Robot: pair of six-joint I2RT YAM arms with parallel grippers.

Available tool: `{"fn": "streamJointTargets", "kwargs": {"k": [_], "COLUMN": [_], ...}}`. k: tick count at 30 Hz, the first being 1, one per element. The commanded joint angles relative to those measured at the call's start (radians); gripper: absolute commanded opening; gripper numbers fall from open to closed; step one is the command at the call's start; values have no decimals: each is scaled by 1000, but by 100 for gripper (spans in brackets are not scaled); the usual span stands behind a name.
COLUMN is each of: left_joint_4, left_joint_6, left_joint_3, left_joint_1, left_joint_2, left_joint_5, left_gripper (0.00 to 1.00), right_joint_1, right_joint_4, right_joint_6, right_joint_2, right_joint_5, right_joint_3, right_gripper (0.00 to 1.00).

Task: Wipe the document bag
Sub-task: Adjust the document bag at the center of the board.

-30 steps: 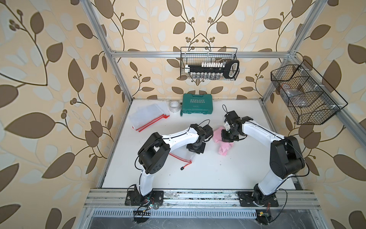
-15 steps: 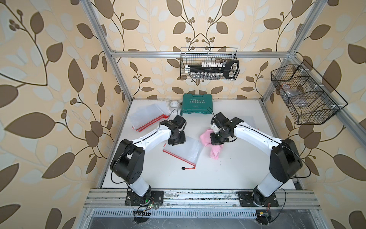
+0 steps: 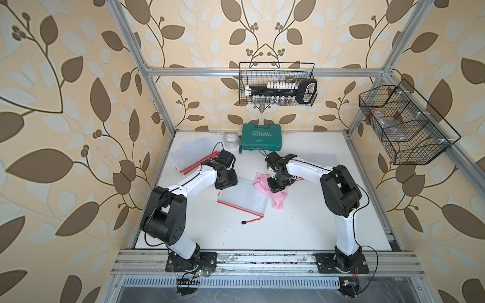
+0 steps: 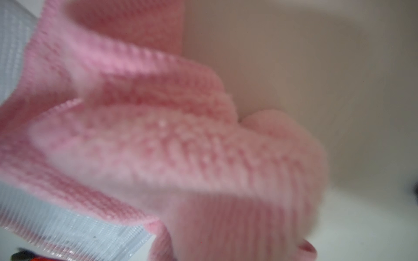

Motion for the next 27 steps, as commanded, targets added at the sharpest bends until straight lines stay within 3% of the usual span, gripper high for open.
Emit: {"fn": "streamJointTargets", "kwargs": {"k": [1, 8, 13, 21, 27], "left_joint_4": [25, 89, 40, -18, -1], "left_joint_6": [35, -2, -45, -161, -166], "left_joint_3": [30, -49, -103, -215, -179], "left_joint_1": [2, -12, -93, -125, -125], "left_joint_2": [96, 149, 110, 43, 100], "left_joint_5": [-1, 74, 52, 3, -5], "left_gripper": [43, 39, 35, 28, 28], "right_joint_1": [-5, 10, 15, 62, 151], "right_joint_4": [-47, 55, 35, -144, -117], "right_joint_6": [-84, -255, -229, -77, 2], "right_joint_2": [50, 29, -29, -127, -11], "right_joint_5": [223, 278, 241, 12, -266], "right_joint_3": [32, 51, 80, 228, 200], "right_gripper": [0, 0, 0, 0, 0]}}
